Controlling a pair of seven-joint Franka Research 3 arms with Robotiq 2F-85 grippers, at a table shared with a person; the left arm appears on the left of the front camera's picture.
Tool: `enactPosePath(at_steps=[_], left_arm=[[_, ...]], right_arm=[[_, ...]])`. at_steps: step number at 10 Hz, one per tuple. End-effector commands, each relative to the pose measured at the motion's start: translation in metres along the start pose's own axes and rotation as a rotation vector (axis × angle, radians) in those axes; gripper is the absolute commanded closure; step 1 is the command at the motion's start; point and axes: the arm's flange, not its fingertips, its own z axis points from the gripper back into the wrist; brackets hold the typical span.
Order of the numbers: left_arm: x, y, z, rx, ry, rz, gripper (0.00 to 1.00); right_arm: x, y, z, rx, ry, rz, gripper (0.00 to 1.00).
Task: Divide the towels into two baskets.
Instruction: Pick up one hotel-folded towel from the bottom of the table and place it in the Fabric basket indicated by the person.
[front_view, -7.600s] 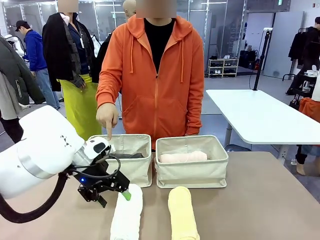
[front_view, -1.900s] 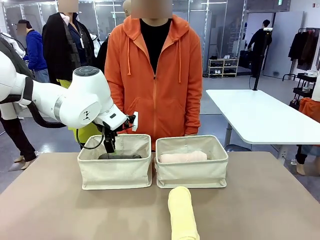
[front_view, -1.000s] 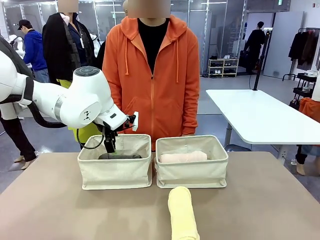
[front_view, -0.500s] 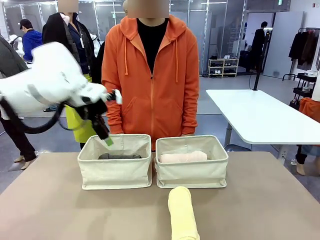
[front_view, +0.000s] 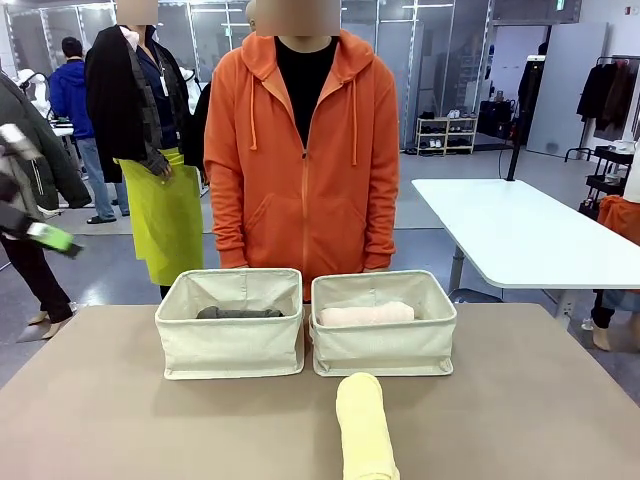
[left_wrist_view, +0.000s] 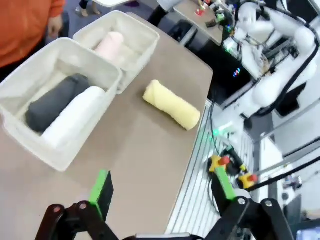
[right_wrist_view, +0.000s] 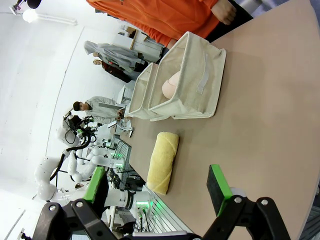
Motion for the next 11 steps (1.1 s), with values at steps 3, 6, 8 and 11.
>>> enactPosePath(at_steps=[3, 6, 8, 11], left_arm=[[-0.085, 0.009, 0.068, 0.111, -0.157, 0.243, 0.00], [-0.165, 0.010, 0.101, 0.091, -0.213, 0.386, 0.00], [-0.201, 0.017, 0.108, 0.075, -0.253, 0.474, 0.00], [-0.220, 0.021, 0.109, 0.073, -0.262, 0.499, 0.00]], right_arm=[[-0.001, 0.004, 0.000, -0.010, -0.001, -0.004, 0.00], [-0.001, 0.004, 0.000, -0.010, -0.001, -0.004, 0.00], [-0.001, 0.004, 0.000, -0.010, -0.001, -0.004, 0.00], [-0.001, 0.004, 0.000, -0.010, -0.001, -0.004, 0.00]])
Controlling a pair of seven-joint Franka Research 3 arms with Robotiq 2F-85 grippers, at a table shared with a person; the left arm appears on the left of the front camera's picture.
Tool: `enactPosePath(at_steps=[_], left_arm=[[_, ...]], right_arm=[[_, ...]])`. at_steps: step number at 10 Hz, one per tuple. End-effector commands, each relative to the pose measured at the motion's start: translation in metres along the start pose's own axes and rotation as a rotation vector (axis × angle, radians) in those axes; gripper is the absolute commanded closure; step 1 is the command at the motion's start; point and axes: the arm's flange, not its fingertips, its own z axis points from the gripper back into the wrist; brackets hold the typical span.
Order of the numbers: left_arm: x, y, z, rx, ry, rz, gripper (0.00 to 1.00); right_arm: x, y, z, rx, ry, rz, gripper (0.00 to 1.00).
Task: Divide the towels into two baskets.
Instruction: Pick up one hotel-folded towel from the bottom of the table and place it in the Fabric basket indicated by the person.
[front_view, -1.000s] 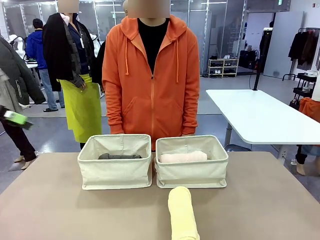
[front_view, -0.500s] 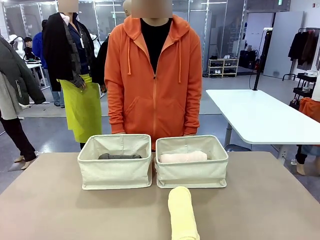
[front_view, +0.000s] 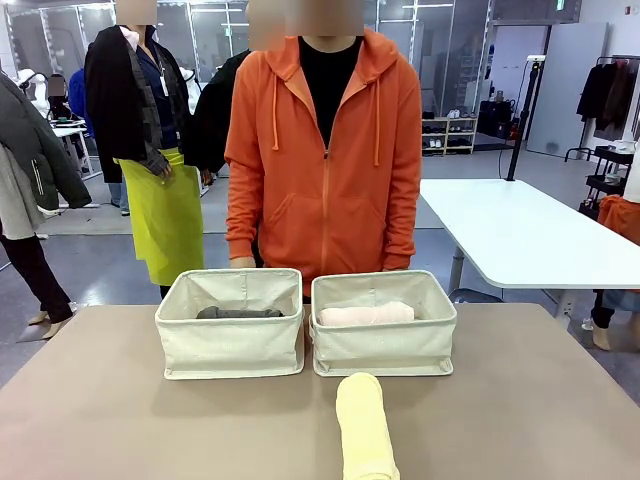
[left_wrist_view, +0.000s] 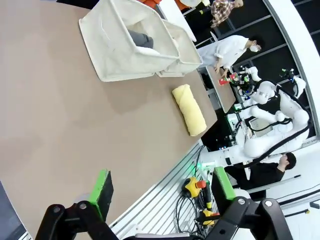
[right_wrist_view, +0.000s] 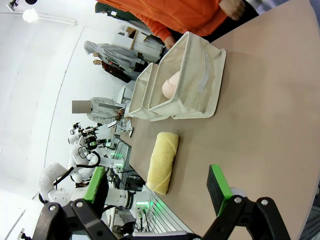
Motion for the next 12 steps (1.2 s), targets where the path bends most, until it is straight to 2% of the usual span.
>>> enactPosePath(at_steps=[1, 11, 12], left_arm=[[0.002, -0.005, 0.000, 0.001, 0.000, -0.012, 0.00], [0.002, -0.005, 0.000, 0.001, 0.000, -0.012, 0.00], [0.002, -0.005, 0.000, 0.001, 0.000, -0.012, 0.00]], right_arm=[[-0.001, 0.004, 0.000, -0.010, -0.001, -0.004, 0.00], [0.000, 0.000, 0.000, 0.000, 0.000, 0.000, 0.00], [0.008, 0.008, -0.017, -0.022, 0.069, 0.025, 0.00]])
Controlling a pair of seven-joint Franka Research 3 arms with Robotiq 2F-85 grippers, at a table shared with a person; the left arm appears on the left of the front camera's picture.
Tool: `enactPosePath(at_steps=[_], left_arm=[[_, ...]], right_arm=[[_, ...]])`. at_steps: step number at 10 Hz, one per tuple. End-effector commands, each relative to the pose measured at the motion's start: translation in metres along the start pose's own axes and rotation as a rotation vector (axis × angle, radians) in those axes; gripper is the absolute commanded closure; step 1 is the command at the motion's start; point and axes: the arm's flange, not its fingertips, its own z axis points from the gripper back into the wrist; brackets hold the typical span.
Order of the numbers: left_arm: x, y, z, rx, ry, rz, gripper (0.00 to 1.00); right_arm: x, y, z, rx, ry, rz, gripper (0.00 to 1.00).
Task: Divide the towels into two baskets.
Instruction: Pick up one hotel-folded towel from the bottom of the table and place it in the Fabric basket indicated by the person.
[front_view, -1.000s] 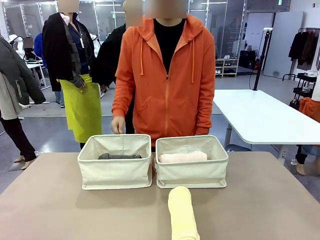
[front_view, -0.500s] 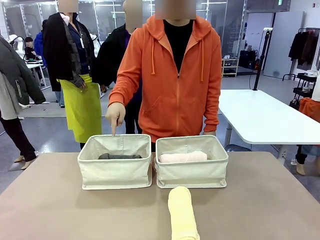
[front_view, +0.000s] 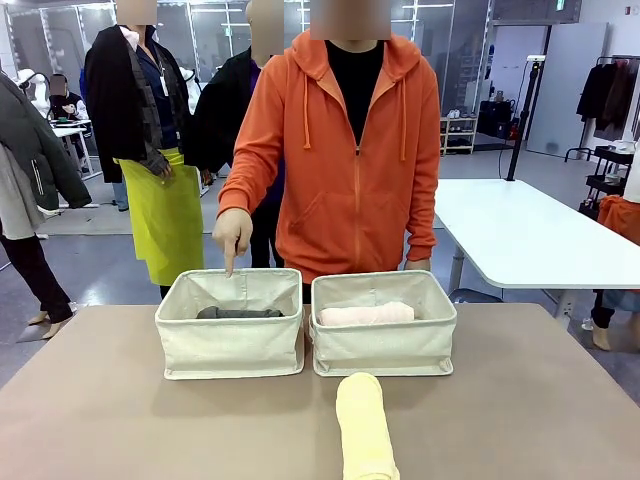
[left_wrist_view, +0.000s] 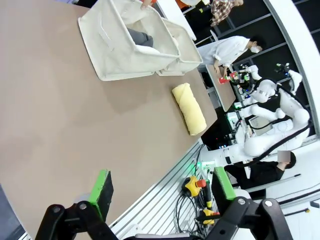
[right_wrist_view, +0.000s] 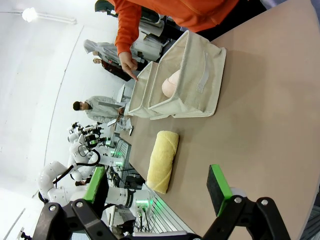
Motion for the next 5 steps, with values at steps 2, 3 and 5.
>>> enactPosePath(at_steps=[2, 3, 5], left_arm=[[0.000, -0.004, 0.003, 0.002, -0.008, -0.010, 0.00], [0.000, -0.004, 0.003, 0.002, -0.008, -0.010, 0.00], [0.000, -0.004, 0.003, 0.002, -0.008, -0.010, 0.00]], right_arm=[[0.007, 0.016, -0.093, -0.026, 0.254, 0.041, 0.00], [-0.002, 0.018, -0.143, -0.067, 0.362, 0.053, 0.00], [-0.031, 0.026, -0.215, -0.137, 0.424, 0.043, 0.00]])
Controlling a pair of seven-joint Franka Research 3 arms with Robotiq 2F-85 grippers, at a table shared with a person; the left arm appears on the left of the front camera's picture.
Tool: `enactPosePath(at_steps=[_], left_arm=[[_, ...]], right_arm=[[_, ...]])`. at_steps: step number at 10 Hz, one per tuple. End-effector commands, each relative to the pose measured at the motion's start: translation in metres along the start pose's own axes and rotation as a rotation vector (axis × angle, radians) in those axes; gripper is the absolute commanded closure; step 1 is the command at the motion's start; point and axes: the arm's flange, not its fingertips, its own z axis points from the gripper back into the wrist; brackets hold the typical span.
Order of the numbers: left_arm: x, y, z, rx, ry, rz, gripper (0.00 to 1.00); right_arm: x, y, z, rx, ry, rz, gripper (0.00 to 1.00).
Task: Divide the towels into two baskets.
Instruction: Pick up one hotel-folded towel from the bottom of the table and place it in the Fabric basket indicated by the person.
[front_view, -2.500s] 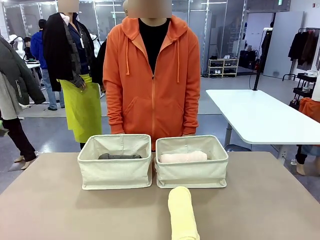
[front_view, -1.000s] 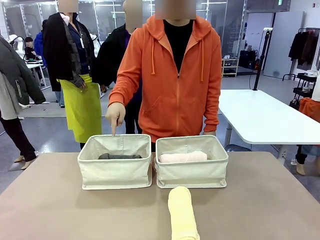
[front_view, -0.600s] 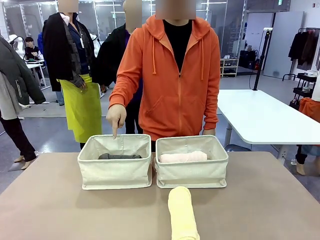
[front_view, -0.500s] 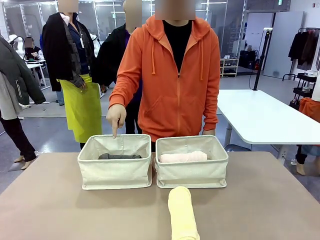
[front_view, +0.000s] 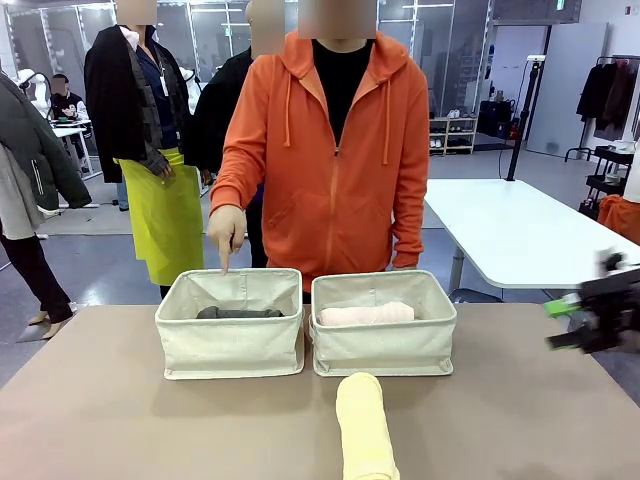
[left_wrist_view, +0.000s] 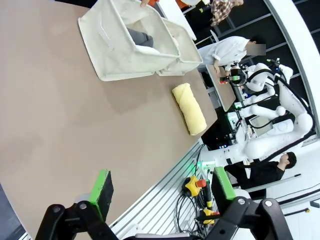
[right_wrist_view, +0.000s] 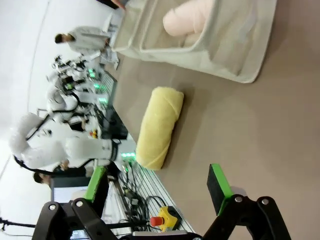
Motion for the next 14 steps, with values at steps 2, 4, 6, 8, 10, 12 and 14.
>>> enactPosePath(at_steps=[2, 4, 6, 8, 10, 12, 14], left_arm=[[0.000, -0.004, 0.003, 0.001, -0.009, -0.009, 0.00], [0.000, -0.004, 0.003, 0.001, -0.009, -0.009, 0.00], [0.000, -0.004, 0.003, 0.001, -0.009, -0.009, 0.00], [0.000, -0.004, 0.003, 0.001, -0.009, -0.009, 0.00], [0.000, -0.004, 0.003, 0.001, -0.009, -0.009, 0.00], [0.000, -0.004, 0.003, 0.001, -0.009, -0.009, 0.00], [0.000, -0.004, 0.003, 0.001, -0.009, -0.009, 0.00]], right_arm=[[-0.020, 0.023, -0.072, -0.112, 0.031, -0.018, 0.00], [-0.029, 0.040, -0.102, -0.196, -0.041, -0.029, 0.00], [-0.039, 0.053, -0.133, -0.321, -0.099, -0.048, 0.00], [-0.038, 0.065, -0.168, -0.433, -0.083, -0.019, 0.00], [-0.034, 0.074, -0.196, -0.450, -0.022, -0.006, 0.00], [-0.034, 0.082, -0.217, -0.481, 0.018, 0.019, 0.00], [-0.041, 0.087, -0.240, -0.506, 0.114, 0.037, 0.00]])
